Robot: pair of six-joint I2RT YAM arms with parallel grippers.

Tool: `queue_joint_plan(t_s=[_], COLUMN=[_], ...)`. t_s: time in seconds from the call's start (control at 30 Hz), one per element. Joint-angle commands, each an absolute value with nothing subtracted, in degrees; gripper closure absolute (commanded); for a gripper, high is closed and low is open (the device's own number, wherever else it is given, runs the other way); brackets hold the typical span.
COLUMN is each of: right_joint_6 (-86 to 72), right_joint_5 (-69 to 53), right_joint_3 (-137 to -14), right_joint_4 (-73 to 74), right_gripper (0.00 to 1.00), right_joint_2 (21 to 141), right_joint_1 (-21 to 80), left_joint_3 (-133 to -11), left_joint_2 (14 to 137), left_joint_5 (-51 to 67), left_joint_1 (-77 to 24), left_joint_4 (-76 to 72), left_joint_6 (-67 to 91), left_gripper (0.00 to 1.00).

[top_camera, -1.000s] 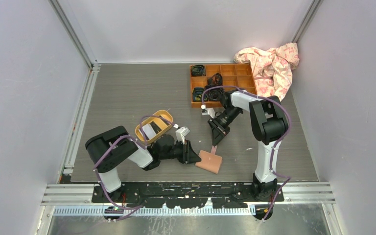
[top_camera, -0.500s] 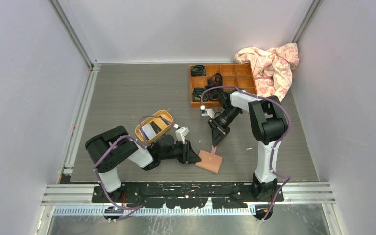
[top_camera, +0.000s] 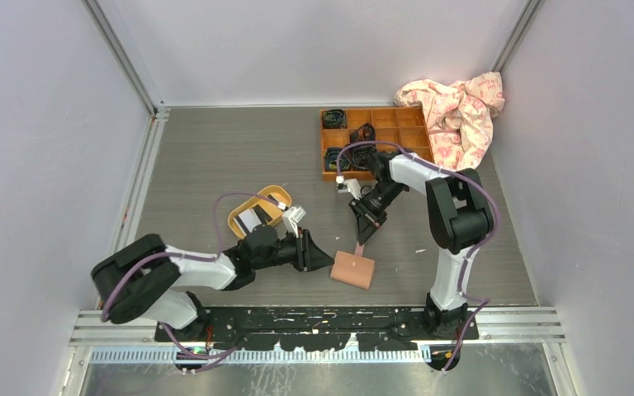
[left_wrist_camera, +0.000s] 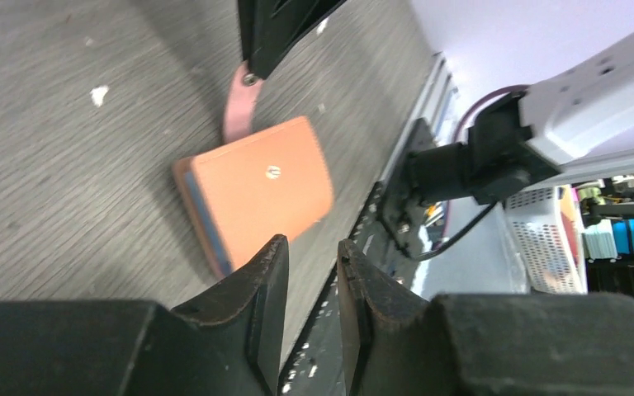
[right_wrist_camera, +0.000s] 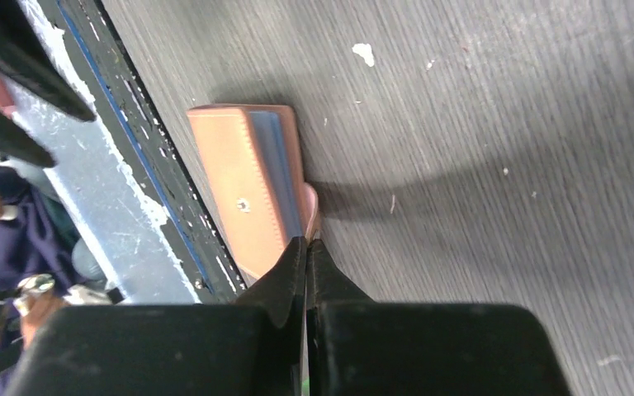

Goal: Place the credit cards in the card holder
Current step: Close the card holder at the center of the board.

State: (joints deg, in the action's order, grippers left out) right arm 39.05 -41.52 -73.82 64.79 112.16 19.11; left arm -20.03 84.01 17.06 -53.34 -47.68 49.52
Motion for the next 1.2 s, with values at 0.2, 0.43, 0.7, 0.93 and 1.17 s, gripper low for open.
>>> queue_joint_plan(t_s=[0.2, 0.43, 0.7, 0.93, 1.17], right_joint_6=[38.10, 39.77, 44.60, 45.70, 46.44], right_joint_5=[-40.23, -36.04, -33.01, -30.99, -27.87], right_joint_3=[-69.68, -66.53, -63.55, -61.87, -60.67], right_joint_4=[56.32, 53.03, 52.11, 51.24, 50.37], right_gripper=[0.99, 0.99, 0.99, 0.99, 0.99], right_joint_2=[98.52, 95.67, 93.28, 92.61, 93.05], right_joint_1=[22.36, 25.43, 29.35, 31.29, 33.46], left_joint_3=[-24.76, -28.26, -25.94, -25.05, -24.77], left_joint_2=[84.15, 98.01, 104.45, 106.51, 108.21], left_joint_5=[17.32, 17.32, 13.70, 13.38, 13.87], left_joint_1=[-57.28, -57.10, -55.22, -55.23, -55.15], left_joint_4=[-45.65, -55.78, -61.73, -65.21, -68.44], left_joint_6=[51.63, 55.89, 61.22, 62.37, 63.42], left_gripper=[0.84, 0.88, 1.00, 1.00, 1.00])
